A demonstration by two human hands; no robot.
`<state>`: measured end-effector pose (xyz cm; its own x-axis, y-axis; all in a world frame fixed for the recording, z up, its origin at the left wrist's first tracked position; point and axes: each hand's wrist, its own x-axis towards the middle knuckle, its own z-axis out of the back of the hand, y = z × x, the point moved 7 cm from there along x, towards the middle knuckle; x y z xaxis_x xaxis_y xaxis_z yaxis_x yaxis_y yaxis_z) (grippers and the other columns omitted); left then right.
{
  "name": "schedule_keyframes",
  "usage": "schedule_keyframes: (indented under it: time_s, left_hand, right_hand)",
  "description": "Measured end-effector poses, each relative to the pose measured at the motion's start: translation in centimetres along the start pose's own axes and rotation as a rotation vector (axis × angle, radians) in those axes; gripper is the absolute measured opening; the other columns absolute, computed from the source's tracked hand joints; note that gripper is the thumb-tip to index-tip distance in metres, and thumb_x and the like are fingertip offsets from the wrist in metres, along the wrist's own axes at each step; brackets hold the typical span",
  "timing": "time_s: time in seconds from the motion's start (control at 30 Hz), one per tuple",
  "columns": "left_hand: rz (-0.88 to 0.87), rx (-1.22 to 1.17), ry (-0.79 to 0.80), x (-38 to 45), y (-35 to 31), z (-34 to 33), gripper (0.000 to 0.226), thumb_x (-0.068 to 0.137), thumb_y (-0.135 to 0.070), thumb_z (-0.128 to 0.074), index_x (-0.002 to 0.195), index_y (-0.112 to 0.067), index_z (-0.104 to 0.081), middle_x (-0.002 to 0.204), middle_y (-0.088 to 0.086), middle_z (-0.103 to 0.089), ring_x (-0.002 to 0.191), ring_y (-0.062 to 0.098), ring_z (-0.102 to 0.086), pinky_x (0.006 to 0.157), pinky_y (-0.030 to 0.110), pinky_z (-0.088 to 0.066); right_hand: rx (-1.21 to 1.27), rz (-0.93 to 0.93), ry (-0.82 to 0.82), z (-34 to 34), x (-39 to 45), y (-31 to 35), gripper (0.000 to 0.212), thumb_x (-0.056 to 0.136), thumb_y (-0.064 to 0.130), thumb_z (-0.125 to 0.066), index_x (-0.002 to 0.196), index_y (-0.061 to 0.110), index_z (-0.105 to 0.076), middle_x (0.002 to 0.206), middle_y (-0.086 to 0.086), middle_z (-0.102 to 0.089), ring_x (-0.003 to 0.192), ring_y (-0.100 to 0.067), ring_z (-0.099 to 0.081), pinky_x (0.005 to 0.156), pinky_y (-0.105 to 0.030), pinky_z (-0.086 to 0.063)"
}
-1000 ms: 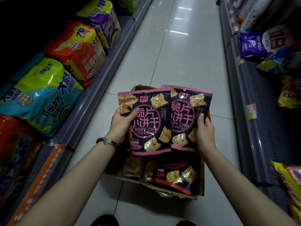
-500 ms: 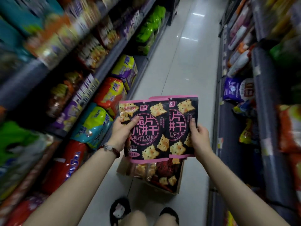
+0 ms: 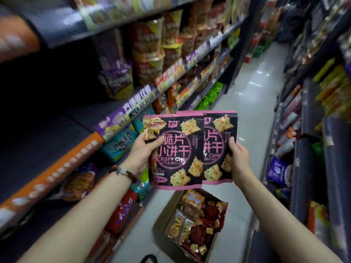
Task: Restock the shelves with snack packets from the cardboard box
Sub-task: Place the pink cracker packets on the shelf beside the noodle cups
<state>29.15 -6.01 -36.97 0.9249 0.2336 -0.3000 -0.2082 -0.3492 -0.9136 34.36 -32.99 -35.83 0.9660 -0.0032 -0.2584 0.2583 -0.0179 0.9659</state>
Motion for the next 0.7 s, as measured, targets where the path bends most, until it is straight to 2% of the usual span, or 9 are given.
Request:
schedule_keyframes:
  time_s: [0.07,0.1,0.2,0.27,0.33,0.37,0.47,0.57,0.7]
  left_hand:
    - [-0.046,-0.013,-0.055,-2.0,-3.5,0.8,0.057,0.071,-0.012,-0.075,0.122,-0.008,-0.050,0.108,0.019,-0.069,0.090,0.029,-0.070,0.080,0.043,-0.057]
    - [-0.076,-0.016,-0.086,-3.1,-5.3,1.3,0.053,0.073,-0.010,-0.074,0.121,-0.008,-0.050,0.106,0.018,-0.069,0.088,0.029,-0.070,0.078,0.042,-0.058]
    - [-0.169,-0.014,-0.176,-6.7,-10.0,2.6,0.039,0.081,-0.003,-0.068,0.116,-0.009,-0.052,0.097,0.012,-0.071,0.077,0.019,-0.073,0.063,0.031,-0.059]
    - [-0.227,0.006,-0.221,-9.3,-13.0,3.7,0.039,0.081,-0.006,-0.069,0.116,-0.008,-0.053,0.102,0.013,-0.070,0.083,0.019,-0.072,0.068,0.031,-0.059]
    - [-0.266,-0.011,-0.247,-11.7,-15.4,4.9,0.044,0.077,-0.009,-0.072,0.117,-0.008,-0.055,0.108,0.015,-0.070,0.095,0.027,-0.070,0.080,0.041,-0.058]
    - [-0.283,-0.029,-0.260,-13.0,-16.6,5.5,0.044,0.076,-0.009,-0.073,0.116,-0.010,-0.055,0.108,0.016,-0.070,0.096,0.030,-0.069,0.082,0.044,-0.057]
    - [-0.353,-0.021,-0.286,-16.3,-19.7,7.1,0.041,0.078,-0.008,-0.072,0.116,-0.011,-0.056,0.106,0.014,-0.071,0.091,0.026,-0.071,0.071,0.037,-0.058]
    - [-0.423,0.017,-0.339,-19.7,-22.2,8.8,0.040,0.078,-0.008,-0.071,0.115,-0.013,-0.057,0.107,0.011,-0.071,0.091,0.022,-0.071,0.069,0.031,-0.058]
    - [-0.482,0.059,-0.379,-23.7,-24.0,10.7,0.045,0.075,-0.012,-0.075,0.115,-0.010,-0.056,0.111,0.013,-0.069,0.099,0.028,-0.068,0.081,0.039,-0.056]
  right_hand:
    - [0.000,0.032,0.055,-2.0,-0.6,3.4,0.031,0.100,0.036,-0.044,0.093,0.016,-0.067,0.094,-0.007,-0.072,0.094,-0.029,-0.067,0.093,-0.048,-0.051]
    - [-0.006,0.049,0.080,-2.9,-1.1,5.0,0.031,0.100,0.036,-0.044,0.092,0.017,-0.067,0.095,-0.007,-0.072,0.096,-0.030,-0.068,0.094,-0.048,-0.051]
    - [-0.002,0.104,0.164,-5.6,-2.3,9.3,0.031,0.099,0.037,-0.046,0.093,0.017,-0.068,0.102,-0.012,-0.073,0.103,-0.034,-0.067,0.097,-0.052,-0.049]
    - [0.005,0.146,0.221,-7.8,-3.3,12.0,0.031,0.098,0.038,-0.047,0.095,0.017,-0.070,0.105,-0.013,-0.073,0.105,-0.034,-0.066,0.098,-0.054,-0.048]
    - [0.013,0.184,0.285,-10.1,-4.6,14.4,0.030,0.099,0.036,-0.047,0.093,0.019,-0.071,0.105,-0.012,-0.073,0.106,-0.033,-0.066,0.098,-0.053,-0.048]
    - [0.019,0.202,0.315,-11.2,-5.4,15.5,0.030,0.099,0.035,-0.047,0.092,0.019,-0.071,0.103,-0.010,-0.073,0.106,-0.032,-0.066,0.097,-0.051,-0.049]
    - [0.041,0.242,0.396,-14.2,-7.9,18.2,0.031,0.100,0.033,-0.045,0.092,0.020,-0.071,0.092,-0.002,-0.076,0.102,-0.029,-0.067,0.092,-0.044,-0.052]
    - [0.038,0.267,0.458,-16.8,-10.5,19.8,0.033,0.100,0.035,-0.044,0.089,0.020,-0.072,0.097,-0.005,-0.074,0.102,-0.027,-0.067,0.096,-0.047,-0.049]
    - [0.073,0.282,0.502,-19.5,-13.3,21.2,0.036,0.100,0.037,-0.045,0.082,0.024,-0.074,0.096,-0.003,-0.075,0.102,-0.024,-0.067,0.100,-0.051,-0.046]
